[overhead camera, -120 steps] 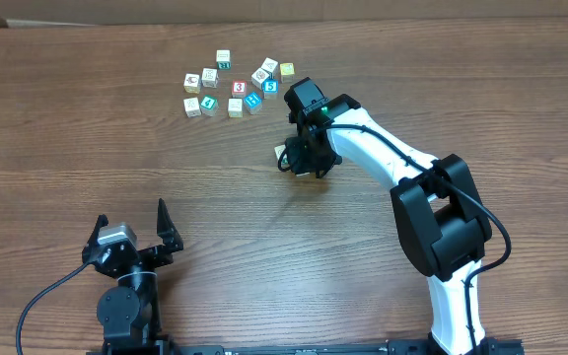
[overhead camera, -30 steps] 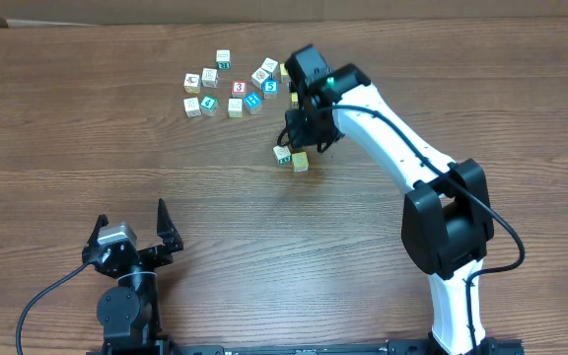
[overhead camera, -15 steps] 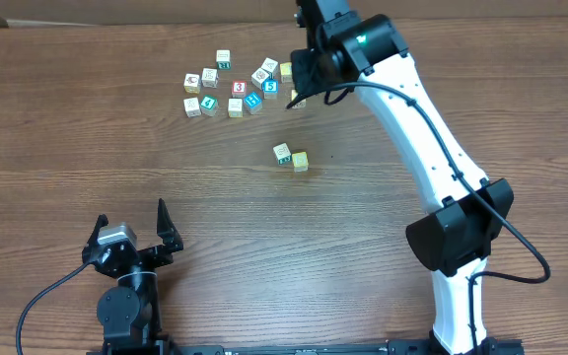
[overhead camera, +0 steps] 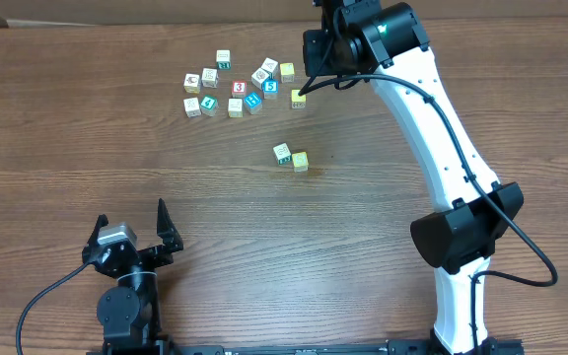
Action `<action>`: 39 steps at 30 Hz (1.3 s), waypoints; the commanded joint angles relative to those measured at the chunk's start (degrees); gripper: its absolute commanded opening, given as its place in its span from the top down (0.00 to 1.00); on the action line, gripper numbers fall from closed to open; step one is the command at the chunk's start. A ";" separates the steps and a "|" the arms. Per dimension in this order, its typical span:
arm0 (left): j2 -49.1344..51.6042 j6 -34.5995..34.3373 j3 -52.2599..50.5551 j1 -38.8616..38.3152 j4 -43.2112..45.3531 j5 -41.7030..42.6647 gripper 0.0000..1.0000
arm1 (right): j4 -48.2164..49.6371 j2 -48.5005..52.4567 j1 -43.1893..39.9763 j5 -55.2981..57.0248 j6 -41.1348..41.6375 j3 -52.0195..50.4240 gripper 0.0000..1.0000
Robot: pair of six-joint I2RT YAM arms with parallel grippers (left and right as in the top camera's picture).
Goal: Form a circle
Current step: 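Open the right gripper and raise it back toward the rear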
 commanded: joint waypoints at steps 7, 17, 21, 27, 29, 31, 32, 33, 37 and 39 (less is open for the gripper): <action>-0.59 1.07 -0.22 -0.74 0.00 0.46 0.00 | 2.54 3.52 -0.85 -4.50 -0.20 -0.26 0.18; -0.59 1.07 -0.22 -0.74 0.00 0.46 0.00 | 4.98 6.91 -0.98 -4.48 1.97 -1.03 0.33; -0.59 1.07 -0.22 -0.74 0.02 0.46 0.00 | 4.63 7.65 -1.01 -4.52 1.95 -0.39 0.33; -0.59 1.07 -0.22 -0.74 0.00 0.46 0.00 | 0.33 7.65 -1.55 -3.82 1.68 10.97 0.31; -0.59 1.07 -0.22 -0.74 0.00 0.46 0.00 | 0.33 7.58 -2.01 -3.17 1.51 14.01 0.28; -0.59 1.07 -0.22 -0.74 0.02 0.46 0.01 | 0.37 7.58 -2.89 -1.36 1.49 15.58 0.27; -0.59 1.07 -0.22 -0.74 0.00 0.46 0.01 | 0.26 7.54 -3.54 -0.24 1.51 15.87 0.27; -0.59 1.07 -0.22 -0.74 0.02 0.46 0.00 | -0.07 7.54 -4.52 0.50 1.51 15.93 0.27; -0.59 1.07 -0.22 -0.74 0.00 0.46 0.01 | -2.86 7.56 -9.90 0.63 1.57 15.93 0.23; -0.59 1.07 -0.22 -0.74 0.00 0.46 0.01 | -4.85 7.56 -13.38 0.63 1.55 15.93 0.19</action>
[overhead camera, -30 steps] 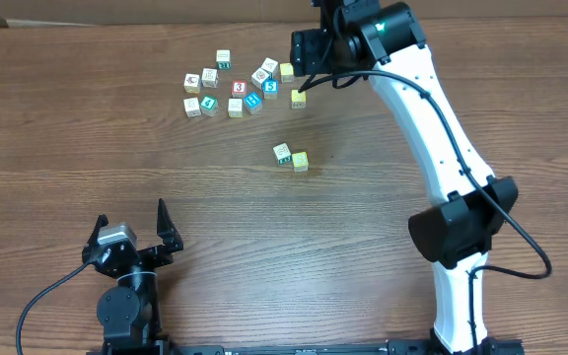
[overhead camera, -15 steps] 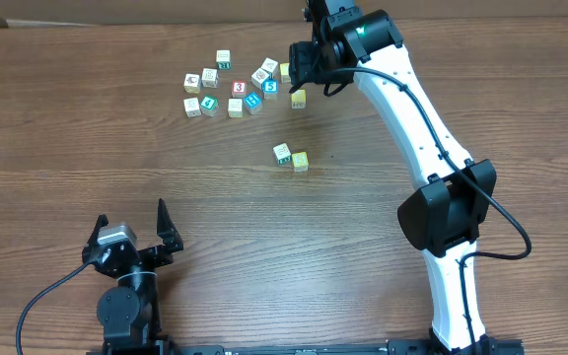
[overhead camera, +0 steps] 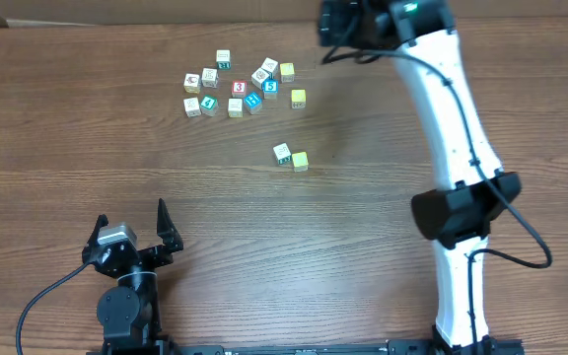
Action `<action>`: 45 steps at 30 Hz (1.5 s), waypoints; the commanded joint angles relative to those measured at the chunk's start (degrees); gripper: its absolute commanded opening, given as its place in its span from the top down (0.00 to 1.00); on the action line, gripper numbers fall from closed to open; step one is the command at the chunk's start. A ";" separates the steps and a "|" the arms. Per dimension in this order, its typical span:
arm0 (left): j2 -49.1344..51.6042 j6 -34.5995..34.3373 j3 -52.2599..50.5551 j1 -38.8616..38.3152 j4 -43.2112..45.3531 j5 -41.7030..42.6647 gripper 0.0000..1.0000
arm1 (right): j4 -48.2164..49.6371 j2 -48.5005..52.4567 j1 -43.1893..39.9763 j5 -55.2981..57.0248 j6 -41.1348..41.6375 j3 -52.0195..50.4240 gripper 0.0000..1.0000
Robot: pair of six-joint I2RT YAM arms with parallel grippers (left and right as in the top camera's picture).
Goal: Form a circle
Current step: 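Open the right gripper and raise it back toward the rear, then swing the left arm forward and lower its gripper over the cluster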
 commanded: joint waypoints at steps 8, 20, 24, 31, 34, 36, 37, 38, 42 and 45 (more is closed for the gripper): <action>-0.59 1.09 -0.22 -0.74 0.00 0.48 0.00 | -9.73 -0.74 -18.73 1.88 -0.07 0.72 0.00; -0.59 0.81 -0.22 -0.74 0.22 0.98 0.00 | -10.36 -0.74 -33.22 1.86 -0.07 0.72 0.00; -0.59 0.85 -0.22 -0.74 0.24 3.69 0.00 | -10.36 -0.74 -35.63 1.86 -0.07 0.72 0.00; -0.59 1.07 1.73 -0.72 5.55 10.40 0.00 | -10.36 -0.74 -36.76 1.86 -0.07 0.72 0.00; 0.00 -1.46 10.03 -0.72 -2.36 11.21 0.00 | -10.36 -0.74 -36.76 1.86 -0.07 0.72 0.00; 1.99 -2.60 16.41 -0.72 -8.11 11.43 0.00 | -10.36 -0.74 -36.76 1.86 -0.07 0.72 0.00; 3.43 -3.23 19.67 -0.74 -10.91 11.43 0.00 | -10.36 -0.74 -36.76 1.86 -0.07 0.72 0.00; 5.62 -3.61 23.82 -0.74 -14.47 11.45 0.00 | -10.36 -0.74 -36.76 1.86 -0.07 0.72 0.00; 18.34 -3.63 41.88 -0.74 -27.41 12.81 0.00 | -10.36 -0.74 -36.76 1.86 -0.07 0.72 0.00; 31.08 -3.61 57.72 -0.74 -38.05 15.15 0.00 | -10.36 -0.74 -36.76 1.86 -0.07 0.72 0.00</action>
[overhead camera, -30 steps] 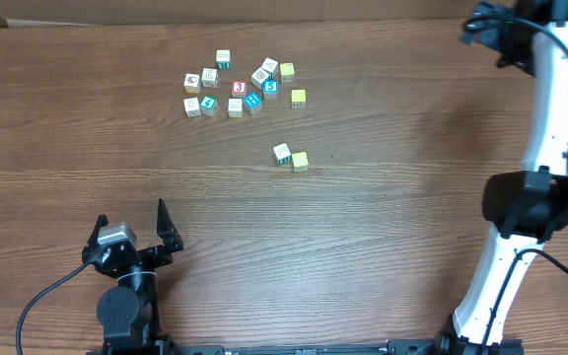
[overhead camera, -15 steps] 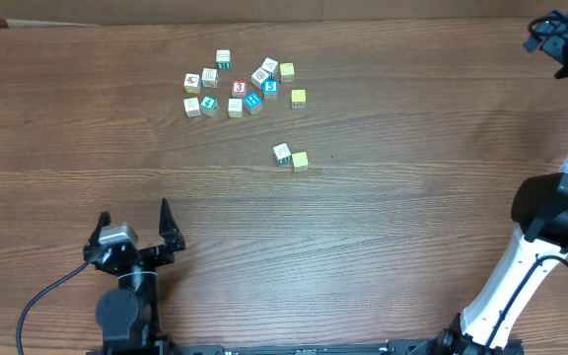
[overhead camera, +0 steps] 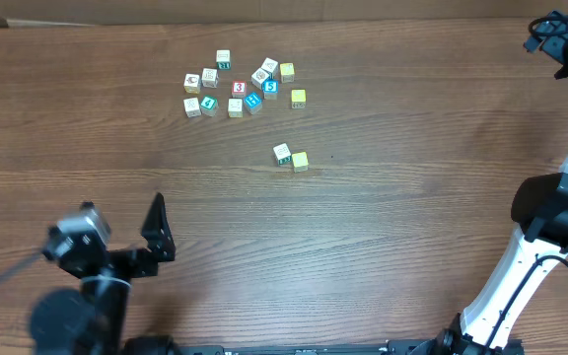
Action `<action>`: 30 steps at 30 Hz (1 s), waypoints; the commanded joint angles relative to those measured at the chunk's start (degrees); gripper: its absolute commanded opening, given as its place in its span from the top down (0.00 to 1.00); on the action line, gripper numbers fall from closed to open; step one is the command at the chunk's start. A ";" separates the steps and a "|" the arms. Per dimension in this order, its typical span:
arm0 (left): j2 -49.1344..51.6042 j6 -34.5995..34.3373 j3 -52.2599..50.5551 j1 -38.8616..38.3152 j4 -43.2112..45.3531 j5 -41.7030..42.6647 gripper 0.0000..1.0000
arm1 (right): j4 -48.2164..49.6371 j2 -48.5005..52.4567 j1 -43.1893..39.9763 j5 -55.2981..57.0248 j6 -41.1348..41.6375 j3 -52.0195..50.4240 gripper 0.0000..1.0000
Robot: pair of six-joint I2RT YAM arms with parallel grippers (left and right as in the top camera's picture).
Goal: Form a circle
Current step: 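Swing the left arm forward and lower its gripper over the cluster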
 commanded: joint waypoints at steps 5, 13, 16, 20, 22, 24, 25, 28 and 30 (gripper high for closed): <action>33.57 -0.70 41.11 -0.39 -24.76 4.74 0.00 | 0.20 -0.76 0.15 0.39 0.00 0.72 0.00; 71.78 2.27 91.52 -2.08 -54.77 4.70 0.00 | 0.20 -0.76 0.15 0.39 0.00 0.72 0.00; 83.10 2.32 104.59 -4.00 -58.38 6.16 0.00 | 0.20 -0.76 0.15 0.39 0.00 0.72 0.00; 91.73 2.23 109.50 -6.54 -53.59 11.08 0.00 | 0.20 -0.76 0.15 0.39 0.00 0.72 0.00; 94.79 2.21 109.48 -7.48 -49.55 12.15 0.00 | 0.20 -0.76 0.15 0.39 0.00 0.72 0.00; 97.53 2.05 109.48 -8.20 -47.43 12.09 0.00 | 0.20 -0.76 0.15 0.39 0.00 0.72 0.00; 98.88 1.77 109.48 -8.41 -46.62 12.20 0.00 | 0.20 -0.76 0.15 0.39 0.00 0.72 0.00; 102.53 -2.51 109.48 -9.42 -44.81 11.85 0.66 | 0.20 -0.76 0.15 0.39 0.00 0.72 0.00; 104.94 -4.04 109.48 -10.25 -44.35 11.21 0.96 | 0.20 -0.76 0.15 0.39 0.00 0.72 0.00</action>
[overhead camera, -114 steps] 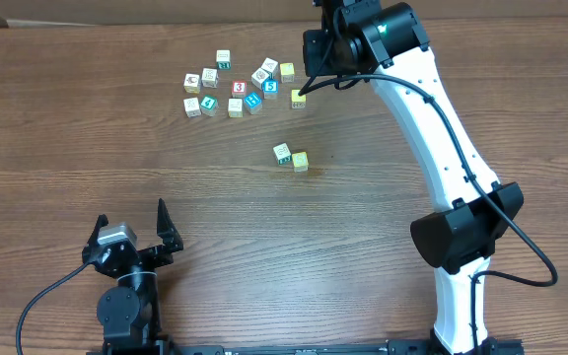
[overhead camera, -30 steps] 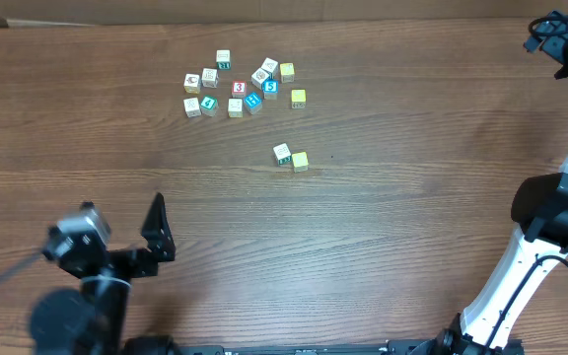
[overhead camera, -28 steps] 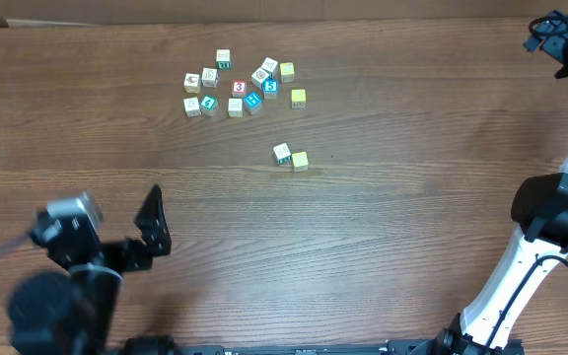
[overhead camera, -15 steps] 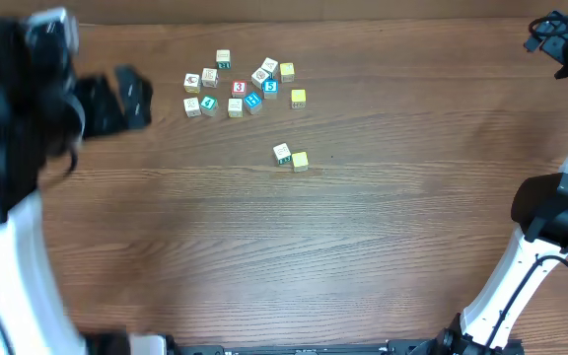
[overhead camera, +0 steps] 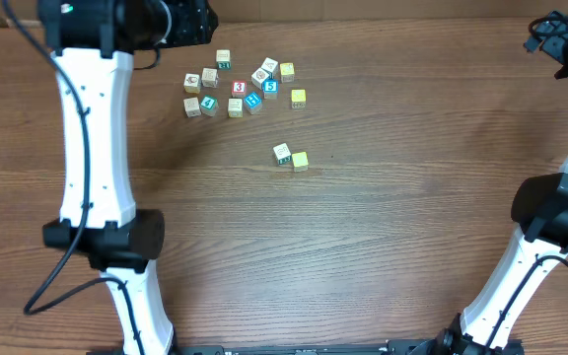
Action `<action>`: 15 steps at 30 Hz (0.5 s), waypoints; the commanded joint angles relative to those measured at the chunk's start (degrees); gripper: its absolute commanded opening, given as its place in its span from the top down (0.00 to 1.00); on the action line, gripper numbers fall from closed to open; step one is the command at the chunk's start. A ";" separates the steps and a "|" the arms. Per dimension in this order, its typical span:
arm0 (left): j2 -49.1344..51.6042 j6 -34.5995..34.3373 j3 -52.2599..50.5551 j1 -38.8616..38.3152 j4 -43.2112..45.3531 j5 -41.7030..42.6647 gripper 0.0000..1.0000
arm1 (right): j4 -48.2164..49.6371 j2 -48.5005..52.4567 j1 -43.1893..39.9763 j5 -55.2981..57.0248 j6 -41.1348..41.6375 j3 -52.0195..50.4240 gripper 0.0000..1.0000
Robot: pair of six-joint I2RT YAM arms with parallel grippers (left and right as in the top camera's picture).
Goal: Form a circle
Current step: 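Swing the left arm forward and lower its gripper over the cluster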
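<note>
Several small lettered cubes lie in a loose cluster at the back middle of the wooden table, among them a red one, two blue ones and two yellow ones. A white cube and a yellow cube sit touching as a pair nearer the middle. My left gripper reaches over the back edge just left of the cluster; its fingers are too dark to read. My right gripper is at the far right back corner, away from all the cubes, its jaws unclear.
The left arm's white links span the table's left side from front to back. The right arm stands along the right edge. A pale wall strip runs behind the table's back edge.
My left arm has gone from the front left corner of the table to the back, its gripper now beside the cube cluster. The right arm and the cubes are unchanged.
First my right gripper was at the yellow cube on the cluster's right side, with the left arm parked at the front. The right arm then stood higher above the cluster, then at the far right corner. The left arm rose and now reaches the cluster. No cube has shifted.
</note>
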 commanded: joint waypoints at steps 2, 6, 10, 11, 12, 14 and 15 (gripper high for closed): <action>5.14 -4.52 1.53 -2.03 0.59 -0.96 0.96 | 0.17 -0.76 0.15 0.39 -0.02 0.72 0.00; 10.16 -8.00 1.53 -4.46 -0.87 -7.72 0.84 | 0.17 -0.76 0.15 0.39 -0.02 0.72 0.00; 15.43 -11.85 1.53 -6.80 -2.73 -11.76 0.62 | 0.17 -0.76 0.15 0.39 -0.02 0.72 0.00; 16.74 -12.72 1.53 -7.32 -2.95 -12.59 0.62 | 0.17 -0.76 0.15 0.39 -0.02 0.72 0.00; 18.05 -13.20 1.53 -7.74 -2.97 -13.14 0.62 | 0.17 -0.76 0.15 0.39 -0.02 0.72 0.00; 20.20 -13.38 1.53 -8.28 -2.84 -13.92 0.63 | 0.17 -0.76 0.15 0.39 -0.02 0.72 0.00; 21.09 -13.35 1.53 -8.39 -2.84 -14.27 0.64 | 0.17 -0.76 0.15 0.39 0.00 0.72 0.00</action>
